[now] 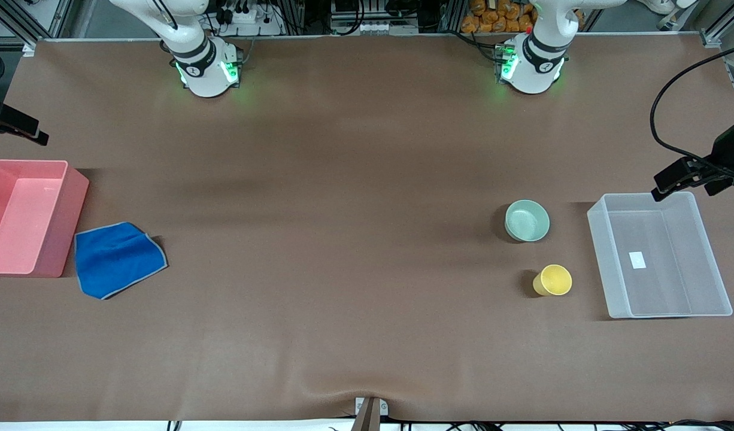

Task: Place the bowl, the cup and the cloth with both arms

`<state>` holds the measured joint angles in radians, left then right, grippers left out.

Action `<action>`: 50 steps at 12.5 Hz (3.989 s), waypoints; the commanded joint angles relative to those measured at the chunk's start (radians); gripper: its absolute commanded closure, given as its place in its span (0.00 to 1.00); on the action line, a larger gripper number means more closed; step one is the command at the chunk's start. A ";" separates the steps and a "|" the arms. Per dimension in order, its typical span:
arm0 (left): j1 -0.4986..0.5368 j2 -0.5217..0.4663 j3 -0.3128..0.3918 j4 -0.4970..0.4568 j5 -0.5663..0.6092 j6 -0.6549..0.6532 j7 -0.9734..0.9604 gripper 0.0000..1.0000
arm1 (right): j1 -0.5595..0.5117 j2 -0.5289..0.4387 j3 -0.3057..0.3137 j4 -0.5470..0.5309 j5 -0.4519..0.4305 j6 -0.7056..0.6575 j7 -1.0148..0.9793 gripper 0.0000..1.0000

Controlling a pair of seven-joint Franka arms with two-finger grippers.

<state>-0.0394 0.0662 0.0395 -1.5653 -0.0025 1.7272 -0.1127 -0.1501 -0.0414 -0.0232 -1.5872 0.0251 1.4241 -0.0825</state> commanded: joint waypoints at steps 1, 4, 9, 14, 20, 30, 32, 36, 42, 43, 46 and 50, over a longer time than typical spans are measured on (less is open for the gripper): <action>0.009 0.068 -0.003 0.008 0.010 0.017 0.014 0.00 | -0.039 0.021 0.012 -0.005 0.018 -0.024 -0.002 0.00; 0.010 0.142 -0.003 0.005 0.007 0.109 0.013 0.00 | -0.046 0.075 0.011 -0.008 0.018 -0.066 0.000 0.00; -0.003 0.309 -0.004 0.008 -0.013 0.248 0.007 0.00 | -0.078 0.170 0.011 -0.080 0.018 -0.022 0.000 0.00; -0.007 0.449 -0.010 0.001 -0.031 0.357 0.005 0.00 | -0.091 0.322 0.011 -0.079 0.019 0.113 0.038 0.00; -0.007 0.555 -0.010 -0.001 -0.074 0.435 -0.002 0.00 | -0.112 0.454 0.009 -0.080 0.141 0.341 0.206 0.00; 0.001 0.616 -0.009 -0.007 -0.070 0.545 0.001 1.00 | -0.112 0.548 0.009 -0.289 0.136 0.726 0.302 0.00; 0.003 0.600 -0.009 0.007 -0.076 0.519 -0.004 1.00 | -0.112 0.545 0.009 -0.318 0.136 0.743 0.297 0.00; 0.019 0.561 -0.001 0.111 -0.088 0.344 0.001 1.00 | -0.115 0.554 0.009 -0.356 0.136 0.863 0.296 0.00; 0.078 0.458 0.144 0.139 -0.100 0.169 0.232 1.00 | -0.129 0.558 0.009 -0.361 0.142 0.885 0.294 1.00; 0.081 0.471 0.176 0.139 -0.111 0.172 0.281 1.00 | -0.131 0.557 0.009 -0.359 0.142 0.885 0.291 1.00; 0.099 0.559 0.195 0.137 -0.132 0.273 0.359 1.00 | -0.132 0.554 0.009 -0.359 0.142 0.885 0.277 1.00; 0.111 0.664 0.194 0.133 -0.172 0.419 0.393 1.00 | -0.129 0.540 0.009 -0.356 0.141 0.877 0.270 1.00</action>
<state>0.0724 0.7037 0.2277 -1.4449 -0.1476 2.1172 0.2556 -0.2641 0.5273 -0.0259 -1.9310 0.1548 2.3046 0.2032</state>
